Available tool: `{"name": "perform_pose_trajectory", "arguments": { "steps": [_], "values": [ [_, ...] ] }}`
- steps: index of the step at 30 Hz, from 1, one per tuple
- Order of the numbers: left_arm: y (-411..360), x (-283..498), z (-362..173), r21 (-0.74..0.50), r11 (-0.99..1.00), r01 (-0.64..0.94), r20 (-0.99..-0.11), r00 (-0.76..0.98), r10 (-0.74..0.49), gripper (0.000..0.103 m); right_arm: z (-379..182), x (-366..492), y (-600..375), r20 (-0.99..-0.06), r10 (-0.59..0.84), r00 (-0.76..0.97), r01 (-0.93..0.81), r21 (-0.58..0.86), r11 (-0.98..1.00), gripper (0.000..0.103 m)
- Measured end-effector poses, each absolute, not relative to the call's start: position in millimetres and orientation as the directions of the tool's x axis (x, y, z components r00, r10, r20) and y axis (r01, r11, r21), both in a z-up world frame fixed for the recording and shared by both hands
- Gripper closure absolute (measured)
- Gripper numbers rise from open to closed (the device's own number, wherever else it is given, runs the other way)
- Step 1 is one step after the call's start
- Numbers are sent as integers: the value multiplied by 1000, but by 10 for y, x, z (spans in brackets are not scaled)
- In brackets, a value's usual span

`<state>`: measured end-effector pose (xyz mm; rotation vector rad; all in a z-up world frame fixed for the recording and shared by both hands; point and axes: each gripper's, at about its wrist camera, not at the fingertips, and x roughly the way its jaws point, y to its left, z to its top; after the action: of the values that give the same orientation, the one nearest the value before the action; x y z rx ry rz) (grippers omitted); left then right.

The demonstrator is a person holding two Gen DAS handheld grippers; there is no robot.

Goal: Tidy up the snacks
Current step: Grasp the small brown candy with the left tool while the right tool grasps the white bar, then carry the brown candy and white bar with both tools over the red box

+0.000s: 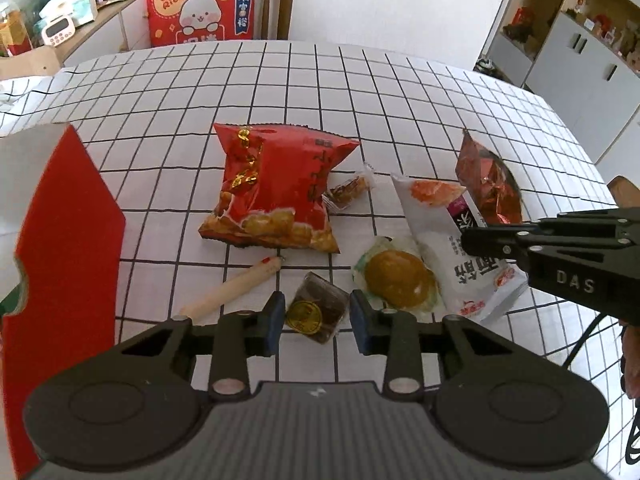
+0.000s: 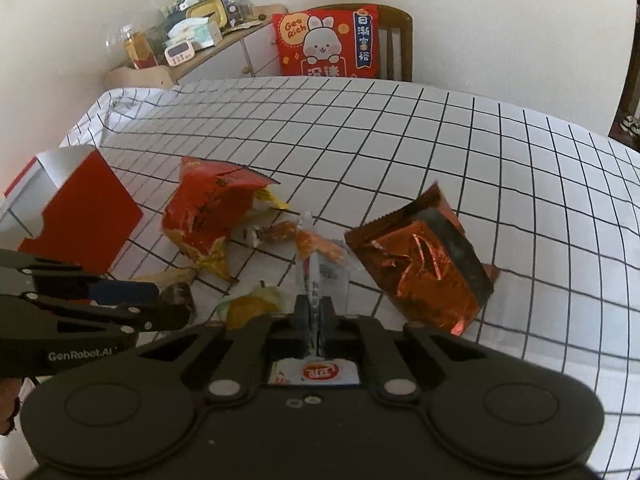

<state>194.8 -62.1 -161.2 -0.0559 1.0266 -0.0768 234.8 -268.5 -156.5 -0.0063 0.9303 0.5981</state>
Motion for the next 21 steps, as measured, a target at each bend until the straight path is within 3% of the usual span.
{"name": "perform_pose_trajectory", "arguments": {
  "steps": [21],
  "values": [
    [-456,1317,-850,-120,993,-9,-793,602,-91,69,-787,1726,-2731,-686,580,438,-527,327,784,99]
  ]
}}
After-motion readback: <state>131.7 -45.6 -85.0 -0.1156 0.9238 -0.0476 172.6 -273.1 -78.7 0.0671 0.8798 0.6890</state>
